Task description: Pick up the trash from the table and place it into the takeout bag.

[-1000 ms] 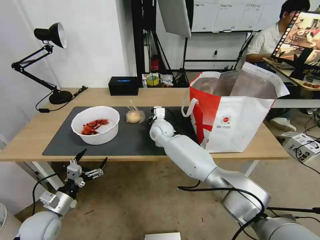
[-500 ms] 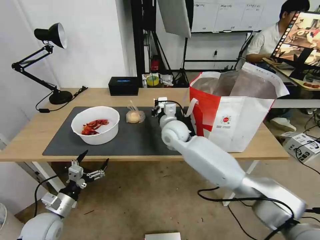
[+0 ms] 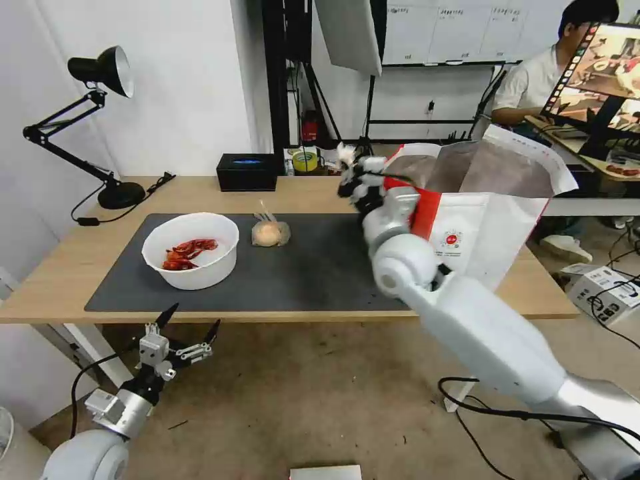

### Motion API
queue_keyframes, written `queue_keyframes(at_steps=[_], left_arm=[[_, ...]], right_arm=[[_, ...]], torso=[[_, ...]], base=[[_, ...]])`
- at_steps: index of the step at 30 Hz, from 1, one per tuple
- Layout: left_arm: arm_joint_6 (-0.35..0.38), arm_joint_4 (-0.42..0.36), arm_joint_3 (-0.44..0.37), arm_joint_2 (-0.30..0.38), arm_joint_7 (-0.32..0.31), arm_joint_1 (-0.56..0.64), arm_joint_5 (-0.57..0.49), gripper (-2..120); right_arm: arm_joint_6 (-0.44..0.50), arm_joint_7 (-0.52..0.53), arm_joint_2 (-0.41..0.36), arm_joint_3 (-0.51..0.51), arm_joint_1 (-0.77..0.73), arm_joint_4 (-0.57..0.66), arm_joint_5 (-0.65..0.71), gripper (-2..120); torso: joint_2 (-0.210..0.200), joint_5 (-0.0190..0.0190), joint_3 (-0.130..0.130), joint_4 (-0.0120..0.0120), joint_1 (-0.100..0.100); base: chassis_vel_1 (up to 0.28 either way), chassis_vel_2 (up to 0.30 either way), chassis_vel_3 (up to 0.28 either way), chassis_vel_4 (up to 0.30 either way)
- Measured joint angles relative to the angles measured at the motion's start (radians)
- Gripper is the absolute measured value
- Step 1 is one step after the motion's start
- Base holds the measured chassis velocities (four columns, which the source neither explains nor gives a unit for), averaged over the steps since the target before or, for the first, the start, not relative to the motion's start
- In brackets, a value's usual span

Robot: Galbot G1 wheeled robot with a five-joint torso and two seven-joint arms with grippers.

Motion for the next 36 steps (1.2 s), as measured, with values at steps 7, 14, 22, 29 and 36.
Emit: queue_keyframes(at_steps=[7,14,22,29,36], left_arm=[[0.0,-0.003,0.0,0.0,-0.001,0.0,0.001,100],[0.002,-0.007,0.005,0.001,-0.001,-0.005,0.001,100],[0.002,-0.007,0.008,0.008,-0.002,-0.007,0.001,100],[0.004,-0.011,0.008,0.01,-0.002,-0.005,0.001,100],[0.005,-0.013,0.007,0.015,-0.002,-0.002,0.0,100]], right_arm=[[0.023,0.078,-0.054,0.058,-0.016,0.015,-0.034,0],[-0.027,0.16,-0.087,0.101,-0.051,0.043,-0.031,0],[-0.053,0.173,-0.119,0.136,-0.08,0.066,-0.016,14],[-0.069,0.182,-0.128,0.146,-0.089,0.073,0.01,39],[-0.083,0.184,-0.134,0.152,-0.099,0.074,0.014,63]], torso=[[0.0,0.0,0.0,-0.0001,0.0],[0.0,-0.0001,0.0,-0.0001,0.0],[0.0,-0.0002,0.0,0.0,0.0],[0.0,-0.0002,0.0,0.0,0.0],[0.0,-0.0002,0.0,0.0,0.0]], base=[[0.0,0.0,0.0,0.0],[0.0,0.0,0.0,0.0],[0.0,0.0,0.0,0.0],[0.0,0.0,0.0,0.0],[0.0,0.0,0.0,0.0]])
